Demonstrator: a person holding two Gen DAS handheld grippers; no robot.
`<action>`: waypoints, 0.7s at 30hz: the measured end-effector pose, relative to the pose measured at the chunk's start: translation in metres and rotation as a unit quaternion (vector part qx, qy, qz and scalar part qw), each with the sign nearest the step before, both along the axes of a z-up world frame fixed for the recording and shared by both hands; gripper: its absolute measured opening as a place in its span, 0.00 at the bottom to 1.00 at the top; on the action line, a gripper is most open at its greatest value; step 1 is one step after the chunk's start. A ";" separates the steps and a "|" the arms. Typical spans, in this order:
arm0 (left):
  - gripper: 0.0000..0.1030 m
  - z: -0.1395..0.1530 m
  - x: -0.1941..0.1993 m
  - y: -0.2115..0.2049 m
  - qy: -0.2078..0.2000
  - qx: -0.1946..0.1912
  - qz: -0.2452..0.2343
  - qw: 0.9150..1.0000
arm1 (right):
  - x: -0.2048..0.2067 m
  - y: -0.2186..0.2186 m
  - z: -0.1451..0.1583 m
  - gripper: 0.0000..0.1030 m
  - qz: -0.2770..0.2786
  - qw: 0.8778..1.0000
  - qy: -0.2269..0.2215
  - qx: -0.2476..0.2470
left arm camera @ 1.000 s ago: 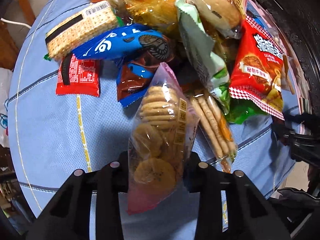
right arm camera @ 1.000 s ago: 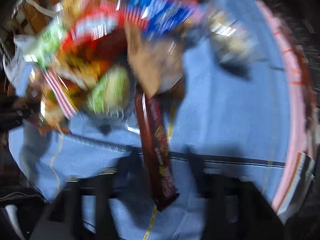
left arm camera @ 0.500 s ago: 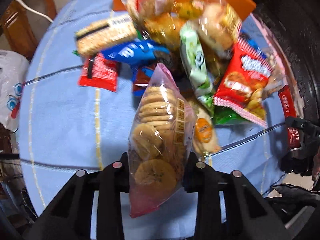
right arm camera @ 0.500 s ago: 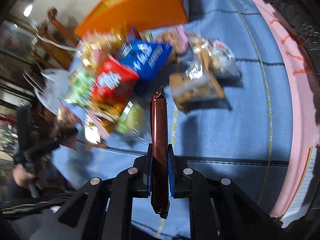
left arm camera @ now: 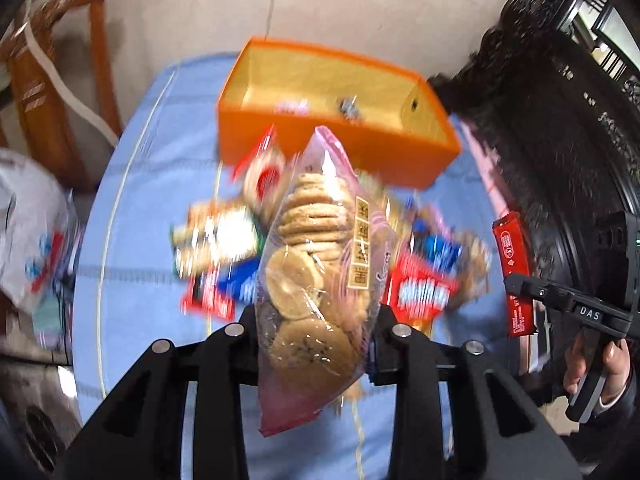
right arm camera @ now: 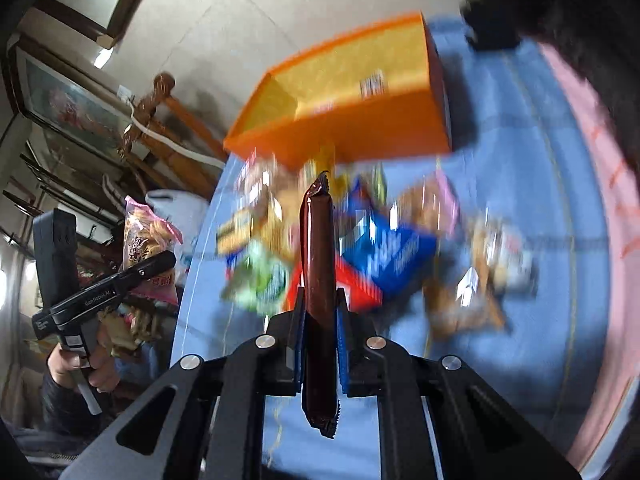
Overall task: Organize snacks
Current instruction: 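Lower the cookie bag and sausage stick into the orange box, release both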
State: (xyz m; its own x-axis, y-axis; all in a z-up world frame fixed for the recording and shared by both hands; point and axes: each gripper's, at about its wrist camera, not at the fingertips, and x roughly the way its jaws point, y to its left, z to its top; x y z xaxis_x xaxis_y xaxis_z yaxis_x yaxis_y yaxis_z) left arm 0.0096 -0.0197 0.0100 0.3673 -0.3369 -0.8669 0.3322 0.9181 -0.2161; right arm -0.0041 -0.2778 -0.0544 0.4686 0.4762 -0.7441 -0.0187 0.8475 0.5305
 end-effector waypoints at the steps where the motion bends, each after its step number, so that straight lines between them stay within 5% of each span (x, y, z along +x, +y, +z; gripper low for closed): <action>1: 0.31 0.007 0.016 -0.006 -0.006 -0.006 -0.009 1.000 | 0.007 -0.001 0.012 0.12 -0.005 1.000 -0.008 -0.002; 8: 0.31 0.027 0.130 -0.038 0.002 -0.060 0.010 0.998 | 0.092 -0.009 0.059 0.12 -0.061 0.995 -0.073 -0.016; 17: 0.32 -0.029 0.240 -0.104 0.044 0.006 0.033 0.998 | 0.206 -0.010 0.022 0.12 -0.115 0.992 -0.040 -0.039; 19: 0.38 -0.044 0.246 -0.108 0.060 0.008 0.044 0.997 | 0.217 -0.009 0.008 0.14 -0.119 0.991 -0.025 -0.048; 21: 0.70 -0.051 0.247 -0.112 0.057 0.005 0.046 0.997 | 0.224 -0.008 -0.006 0.15 -0.120 0.991 -0.010 -0.050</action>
State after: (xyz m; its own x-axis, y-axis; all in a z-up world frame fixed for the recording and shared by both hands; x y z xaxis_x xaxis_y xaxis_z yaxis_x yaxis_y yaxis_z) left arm 0.2570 -0.1314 -0.0409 0.2947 -0.2980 -0.9079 0.2192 0.9459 -0.2392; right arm 0.2203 -0.2863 -0.0607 0.5742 0.2735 -0.7717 0.1812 0.8767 0.4456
